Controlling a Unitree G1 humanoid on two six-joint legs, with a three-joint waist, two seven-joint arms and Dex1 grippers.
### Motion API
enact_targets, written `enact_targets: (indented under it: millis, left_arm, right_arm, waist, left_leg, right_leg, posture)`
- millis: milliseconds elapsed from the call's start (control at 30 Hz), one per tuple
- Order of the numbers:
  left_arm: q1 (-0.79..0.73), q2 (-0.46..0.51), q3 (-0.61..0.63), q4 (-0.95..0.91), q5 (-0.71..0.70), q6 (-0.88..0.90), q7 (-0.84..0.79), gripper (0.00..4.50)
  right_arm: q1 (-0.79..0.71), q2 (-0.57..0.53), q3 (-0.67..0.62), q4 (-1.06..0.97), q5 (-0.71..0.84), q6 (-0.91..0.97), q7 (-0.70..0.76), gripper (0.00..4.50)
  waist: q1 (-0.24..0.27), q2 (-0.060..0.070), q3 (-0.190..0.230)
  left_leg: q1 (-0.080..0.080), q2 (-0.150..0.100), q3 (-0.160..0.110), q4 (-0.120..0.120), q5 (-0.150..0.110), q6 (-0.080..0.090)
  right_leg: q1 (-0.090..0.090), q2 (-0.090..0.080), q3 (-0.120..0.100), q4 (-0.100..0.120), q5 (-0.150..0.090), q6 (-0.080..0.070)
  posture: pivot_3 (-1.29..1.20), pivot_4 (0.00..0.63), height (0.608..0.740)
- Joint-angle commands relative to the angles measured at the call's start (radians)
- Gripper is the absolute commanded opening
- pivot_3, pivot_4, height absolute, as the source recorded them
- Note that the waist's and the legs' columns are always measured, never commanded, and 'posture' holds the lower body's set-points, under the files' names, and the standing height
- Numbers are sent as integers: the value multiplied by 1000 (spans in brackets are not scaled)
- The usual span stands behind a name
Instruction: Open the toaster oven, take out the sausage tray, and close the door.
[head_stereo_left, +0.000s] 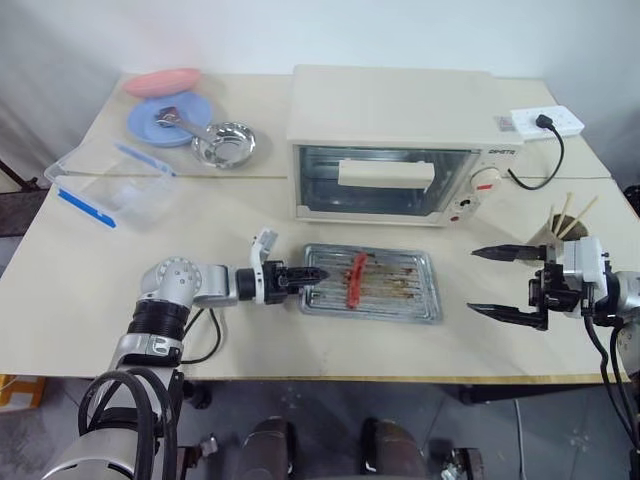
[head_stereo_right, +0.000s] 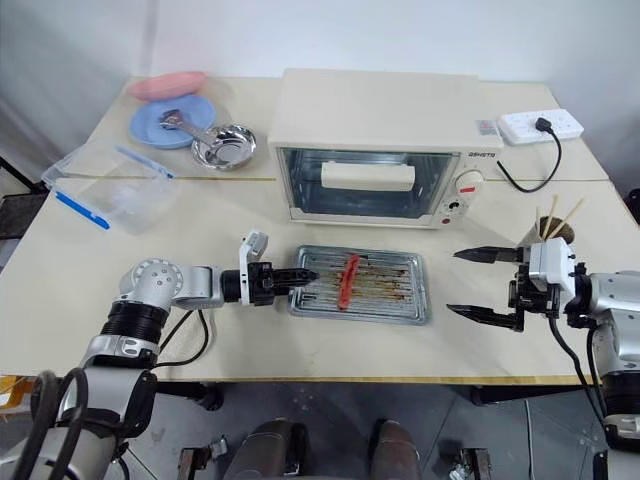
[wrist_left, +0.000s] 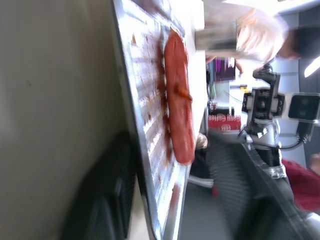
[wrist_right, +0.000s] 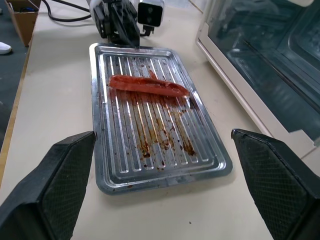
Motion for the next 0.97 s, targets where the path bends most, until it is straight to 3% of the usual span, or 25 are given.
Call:
enact_targets:
  millis: [33,167,333,467,533,600,800,967]
  left_arm:
    - [3,41,16,4,81,8,-28,3481]
    - [19,163,3,-59,120,32,-115,4477]
    - [36,321,-68,-117,223,-61,-274,4477]
    - [95,400,-42,-216,335,-393,-466,4477]
    - [191,417,-13,-281,476,-791,-530,4477]
    - [250,430,-5,-286,573,-1021,-565,4477]
    - [326,450,15,-189,629,-1239,-756,4477]
    - [335,449,47,-105,632,-1292,-823,4477]
  right_arm:
    - [-23,8,-26,-9,-2,-3,5,4500]
    - [-45,10,-18,-5,-3,16,18,4500]
    - [-69,17,-8,10,-14,30,31,4500]
    - [-86,28,18,20,-41,37,35,4500]
    - [-87,39,40,14,-65,41,20,4500]
    - [-84,43,57,8,-87,60,-3,4500]
    - [-83,21,116,25,-224,69,-69,4500]
    - [-26,27,64,-6,-196,88,-102,4500]
  waist:
    - [-7,0,0]
    - [-24,0,0]
    - [-48,0,0]
    - [-48,-1,1]
    - [-48,-1,1]
    - [-47,-1,1]
    - [-35,0,1]
    - [-32,0,1]
  left_leg:
    - [0,0,0,0,0,0]
    - [1,1,0,0,1,-1]
    - [2,2,2,-7,3,-4]
    - [1,2,5,-8,3,-4]
    - [-1,3,5,-9,3,-4]
    - [-1,2,6,-11,2,-4]
    - [-1,2,10,-13,2,-3]
    - [-2,2,10,-12,2,-2]
  right_leg:
    - [0,0,0,0,0,0]
    - [0,0,0,1,0,0]
    - [-6,1,1,5,0,-2]
    - [-7,1,1,2,0,-2]
    - [-8,1,0,1,0,-2]
    - [-9,0,0,-1,0,-2]
    - [-11,-1,-1,-1,0,-2]
    - [-12,-1,-1,0,0,-2]
  posture:
    - [0,150,740]
    - [0,150,740]
    - [0,150,740]
    - [0,150,740]
    - [0,150,740]
    - [0,150,740]
    - [0,150,740]
    - [0,150,740]
